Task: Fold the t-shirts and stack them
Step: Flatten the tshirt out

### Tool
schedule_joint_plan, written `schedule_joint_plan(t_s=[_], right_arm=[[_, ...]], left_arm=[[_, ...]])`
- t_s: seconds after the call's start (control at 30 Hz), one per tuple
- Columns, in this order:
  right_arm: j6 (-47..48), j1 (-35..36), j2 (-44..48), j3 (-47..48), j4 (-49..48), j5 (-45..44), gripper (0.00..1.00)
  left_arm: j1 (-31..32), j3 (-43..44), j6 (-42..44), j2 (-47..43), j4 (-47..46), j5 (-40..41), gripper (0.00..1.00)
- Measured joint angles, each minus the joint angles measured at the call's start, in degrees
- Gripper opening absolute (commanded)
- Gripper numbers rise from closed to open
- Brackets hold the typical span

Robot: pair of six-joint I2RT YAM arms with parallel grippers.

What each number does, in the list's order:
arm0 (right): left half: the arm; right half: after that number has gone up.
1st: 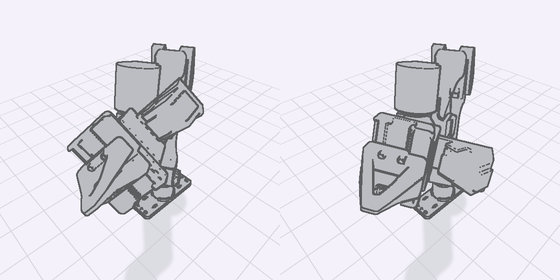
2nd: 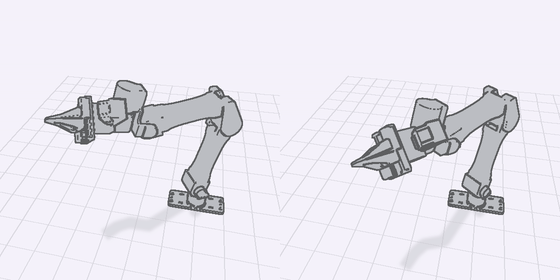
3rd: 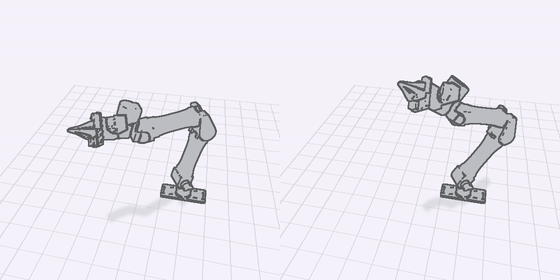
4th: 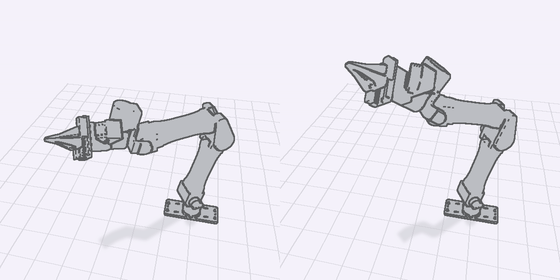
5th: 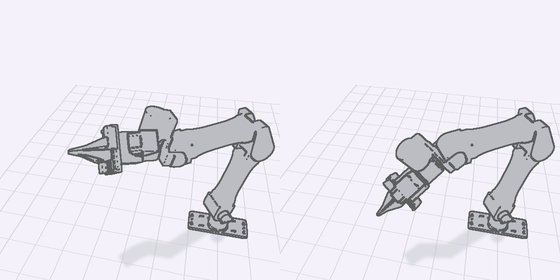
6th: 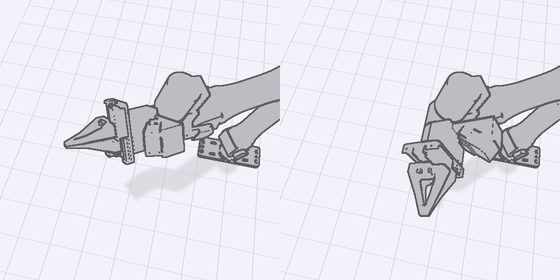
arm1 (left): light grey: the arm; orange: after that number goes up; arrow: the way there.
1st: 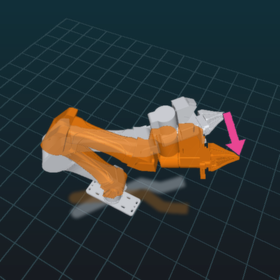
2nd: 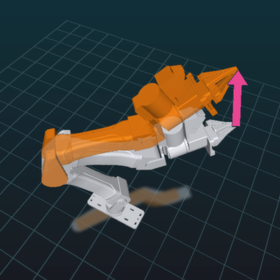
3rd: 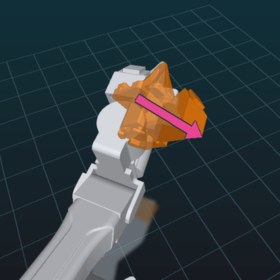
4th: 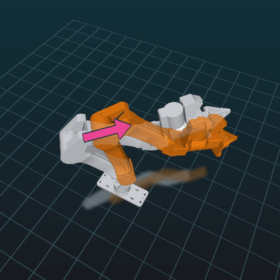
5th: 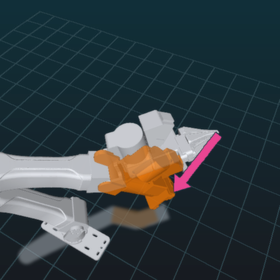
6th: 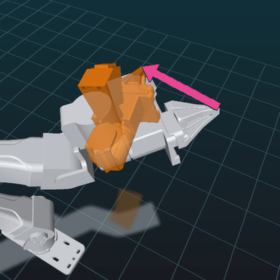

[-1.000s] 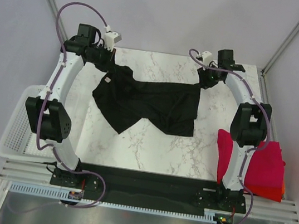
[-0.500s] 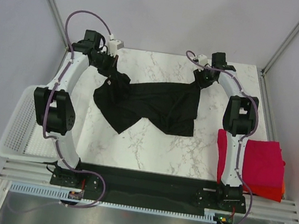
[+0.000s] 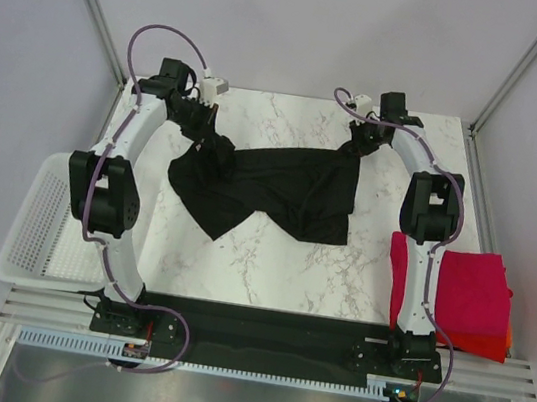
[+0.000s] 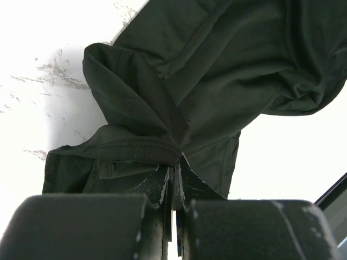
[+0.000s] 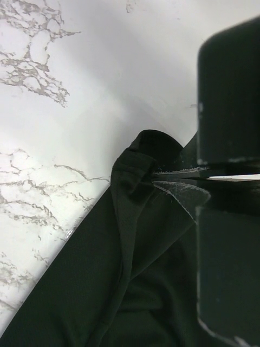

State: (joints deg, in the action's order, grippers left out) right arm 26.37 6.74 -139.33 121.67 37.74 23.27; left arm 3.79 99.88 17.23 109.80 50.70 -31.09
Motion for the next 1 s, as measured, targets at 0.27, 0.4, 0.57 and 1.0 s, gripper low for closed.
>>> schedule_joint_plan(t_s=[0.27, 0.4, 0.57, 1.0], right_arm=[[-0.04, 0.28, 5.53, -0.55, -0.22, 0.44, 0.00], [-0.02, 0.13, 15.96, -3.45, -2.34, 0.35, 0.00], [-0.35, -1.03, 29.97, -3.78, -7.23, -0.24, 0.00], [-0.90, -6.69, 50.58, -12.02, -10.67, -5.18, 0.00]], left_arm=[[-0.33, 0.72, 0.02, -0.59, 0.28, 0.57, 0.02], [-1.62, 1.64, 0.04, -4.09, 0.55, 1.14, 0.02], [-2.99, 4.59, 0.02, -10.62, 0.81, 2.14, 0.02], [-7.21, 10.10, -1.86, -25.11, -0.35, 8.39, 0.02]])
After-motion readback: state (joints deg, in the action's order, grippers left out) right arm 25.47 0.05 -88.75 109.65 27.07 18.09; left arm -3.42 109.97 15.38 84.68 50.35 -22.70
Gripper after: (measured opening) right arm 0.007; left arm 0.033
